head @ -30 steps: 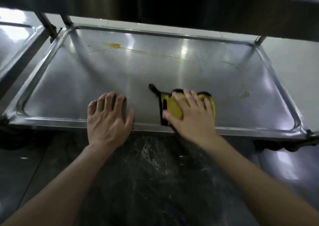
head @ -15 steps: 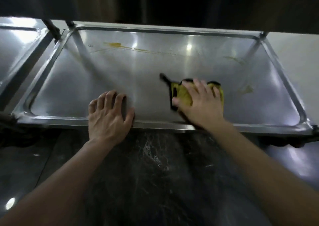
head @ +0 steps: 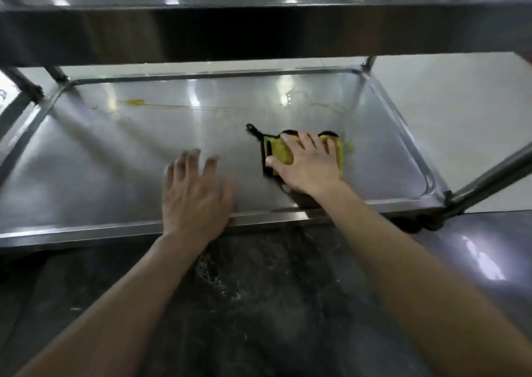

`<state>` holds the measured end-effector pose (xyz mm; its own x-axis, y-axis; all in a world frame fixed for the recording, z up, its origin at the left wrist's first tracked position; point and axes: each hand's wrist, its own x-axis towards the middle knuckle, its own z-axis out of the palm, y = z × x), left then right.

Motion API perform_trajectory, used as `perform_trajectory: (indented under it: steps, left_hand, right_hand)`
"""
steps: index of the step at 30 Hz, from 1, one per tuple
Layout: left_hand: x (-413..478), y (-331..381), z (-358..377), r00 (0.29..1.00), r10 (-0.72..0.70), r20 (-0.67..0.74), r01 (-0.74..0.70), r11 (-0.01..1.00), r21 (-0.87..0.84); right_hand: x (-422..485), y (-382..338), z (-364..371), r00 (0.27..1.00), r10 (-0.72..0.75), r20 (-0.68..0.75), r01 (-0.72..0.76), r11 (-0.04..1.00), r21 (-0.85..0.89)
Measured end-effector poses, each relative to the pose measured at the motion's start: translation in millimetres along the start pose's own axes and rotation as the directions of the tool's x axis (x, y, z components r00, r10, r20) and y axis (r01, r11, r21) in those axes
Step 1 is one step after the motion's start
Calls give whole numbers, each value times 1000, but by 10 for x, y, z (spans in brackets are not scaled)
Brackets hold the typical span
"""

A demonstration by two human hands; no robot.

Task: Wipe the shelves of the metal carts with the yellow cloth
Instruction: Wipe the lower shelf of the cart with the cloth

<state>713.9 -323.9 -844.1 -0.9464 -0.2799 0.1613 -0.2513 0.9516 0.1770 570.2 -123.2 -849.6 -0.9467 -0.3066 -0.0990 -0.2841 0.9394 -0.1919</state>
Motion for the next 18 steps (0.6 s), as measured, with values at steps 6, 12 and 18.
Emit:
perform_trajectory:
  steps: [6,12,18]
  left_hand:
    - [105,881,446,996,80,38,-78,996,-51]
    - [116,858,473,996,80,39,-80,997,-4]
    - [78,859,456,997,70,46,-70,998,0]
  right_hand:
    - [-889,598,11,997,48,-57,-51,997,-53]
    - [765,887,-308,991,128,-41,-130,989,-69]
    - [-605,908,-82,995,24,-95,-30,998,-56]
